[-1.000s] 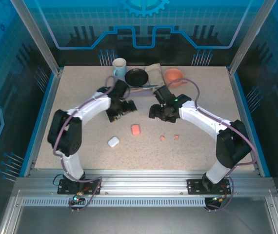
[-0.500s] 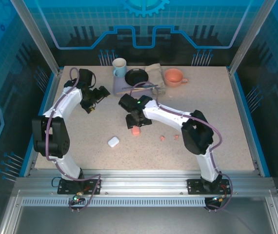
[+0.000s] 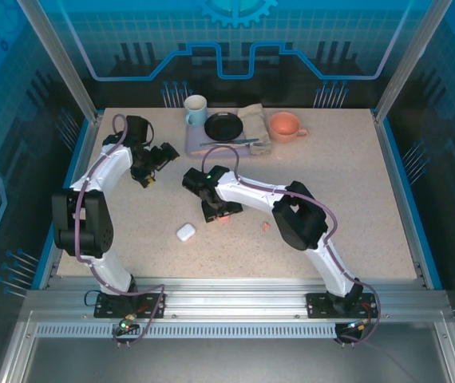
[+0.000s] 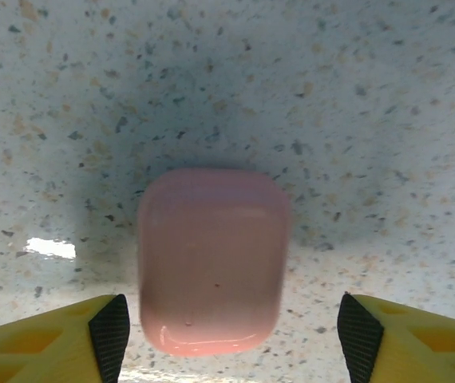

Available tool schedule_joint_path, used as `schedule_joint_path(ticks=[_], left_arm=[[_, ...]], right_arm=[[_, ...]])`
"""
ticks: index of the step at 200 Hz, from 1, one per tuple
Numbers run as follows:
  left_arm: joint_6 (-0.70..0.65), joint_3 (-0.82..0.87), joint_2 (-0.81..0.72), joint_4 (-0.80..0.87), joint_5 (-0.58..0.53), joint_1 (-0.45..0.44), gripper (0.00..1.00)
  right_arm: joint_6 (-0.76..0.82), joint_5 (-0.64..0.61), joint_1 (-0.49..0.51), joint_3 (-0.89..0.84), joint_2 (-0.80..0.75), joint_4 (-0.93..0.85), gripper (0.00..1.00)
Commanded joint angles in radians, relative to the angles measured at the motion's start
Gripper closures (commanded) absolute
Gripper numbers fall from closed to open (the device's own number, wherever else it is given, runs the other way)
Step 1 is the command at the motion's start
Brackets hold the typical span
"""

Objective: Insert the wireless bluetooth earbuds into the charging case

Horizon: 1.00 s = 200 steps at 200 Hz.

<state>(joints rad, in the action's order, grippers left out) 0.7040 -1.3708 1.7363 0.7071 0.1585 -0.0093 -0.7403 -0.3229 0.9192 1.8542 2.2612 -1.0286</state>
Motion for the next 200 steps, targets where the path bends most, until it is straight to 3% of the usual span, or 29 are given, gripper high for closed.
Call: schedule_joint_path(ticks=[1,51,87,118,154,175,200], left_arm=[[-0.019,0.012,0.009,-0.003,0.030,0.008,0.01],[-0.023,0.001,0.018,-0.004,0.031,0.009,0.01],[-0.026,-0.014,0.025,0.001,0.031,0.011,0.01],[-0.024,-0.025,0.023,0.007,0.035,0.015,0.01],[-0.030,-0.031,0.017,0.016,0.033,0.019,0.01],[-0.036,-0.036,0.012,0.026,0.031,0.023,0.01],[-0.037,-0.042,0.008,0.034,0.029,0.025,0.01]], right_arm=[[-0.044,0.133,-0.031,-0.065,-0.031,0.087,0.25],[-0.088,0.353,-0.037,-0.171,-0.107,0.272,0.26],[-0.008,0.454,-0.013,-0.188,-0.183,0.394,0.27],[0.045,0.304,-0.025,-0.138,-0.211,0.223,0.28],[0.226,0.080,-0.027,0.016,-0.144,0.070,0.18],[0.378,0.064,-0.032,0.072,-0.087,0.063,0.13],[0.449,0.140,-0.054,0.140,-0.014,0.033,0.10]])
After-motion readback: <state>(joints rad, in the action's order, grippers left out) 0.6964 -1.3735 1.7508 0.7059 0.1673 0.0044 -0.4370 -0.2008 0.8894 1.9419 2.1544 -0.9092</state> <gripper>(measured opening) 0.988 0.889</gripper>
